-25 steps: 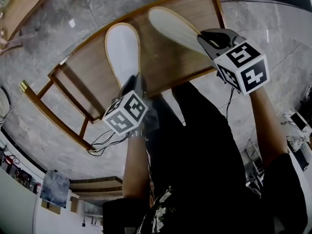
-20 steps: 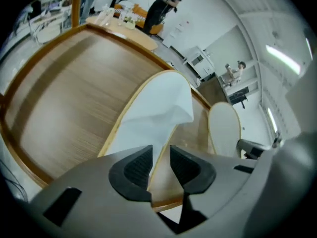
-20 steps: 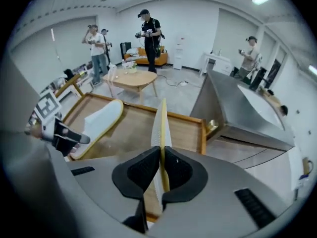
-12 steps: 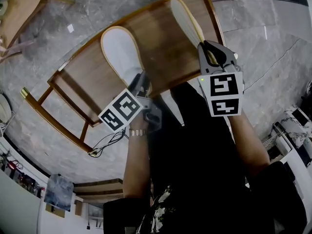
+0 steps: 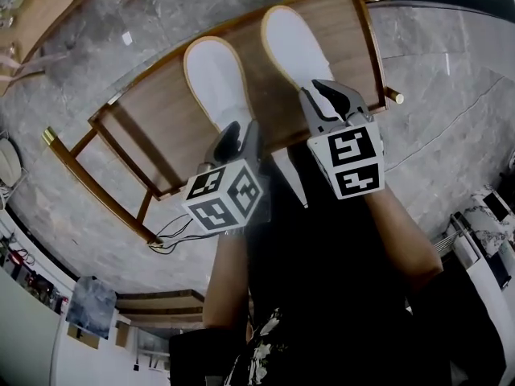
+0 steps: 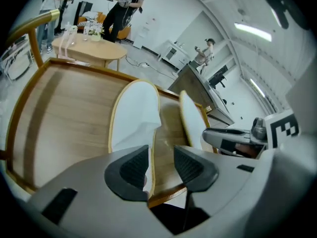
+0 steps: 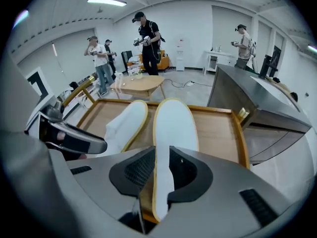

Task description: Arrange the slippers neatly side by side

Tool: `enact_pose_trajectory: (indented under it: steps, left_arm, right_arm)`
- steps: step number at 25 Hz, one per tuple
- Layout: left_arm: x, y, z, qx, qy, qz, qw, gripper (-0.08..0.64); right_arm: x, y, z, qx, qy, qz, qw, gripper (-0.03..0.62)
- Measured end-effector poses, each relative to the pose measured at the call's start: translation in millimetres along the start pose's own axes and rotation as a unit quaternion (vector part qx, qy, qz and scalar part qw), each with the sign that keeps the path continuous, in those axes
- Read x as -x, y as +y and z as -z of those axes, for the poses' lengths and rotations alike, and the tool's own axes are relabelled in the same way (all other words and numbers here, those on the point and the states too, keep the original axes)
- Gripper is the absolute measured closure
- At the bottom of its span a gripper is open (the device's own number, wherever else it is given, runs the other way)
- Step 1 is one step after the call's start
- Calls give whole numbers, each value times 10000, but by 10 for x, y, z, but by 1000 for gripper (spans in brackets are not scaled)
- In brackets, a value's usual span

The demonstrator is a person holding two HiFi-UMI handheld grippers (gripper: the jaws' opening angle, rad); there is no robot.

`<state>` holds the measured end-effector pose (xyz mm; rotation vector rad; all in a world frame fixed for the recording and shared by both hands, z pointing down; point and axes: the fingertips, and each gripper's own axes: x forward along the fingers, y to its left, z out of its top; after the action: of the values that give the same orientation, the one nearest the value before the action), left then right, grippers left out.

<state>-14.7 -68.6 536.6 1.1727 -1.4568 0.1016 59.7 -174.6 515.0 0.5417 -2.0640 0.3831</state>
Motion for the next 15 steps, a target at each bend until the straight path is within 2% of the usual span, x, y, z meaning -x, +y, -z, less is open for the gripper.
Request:
enact_pose_trajectory:
  steps: [2,5,10,12,15]
  left_arm:
    - [32,46,8,-234,6,-102,9997,408]
    - [94,53,-43,-665,-77,-253,9974,408]
    - [154,167,-382,-1325,-406,-629,9884,408]
    - [101,205,-458,-1409,-362,-602,9875,404]
    - [-46,247,-483,-1402,-177,-541,9885,400]
  right_arm:
    - [-136,122,54,137,112,-157,9997,491]
    - [-166,221,42,69,53,-341,9994,491]
    - [-125,-142,-142,-89,-290,-49,9995,491]
    - [-178,-313,-154,-149,-278,-74,9995,486]
    - [-336,-416,-87,-565,-70,-465,9973,488]
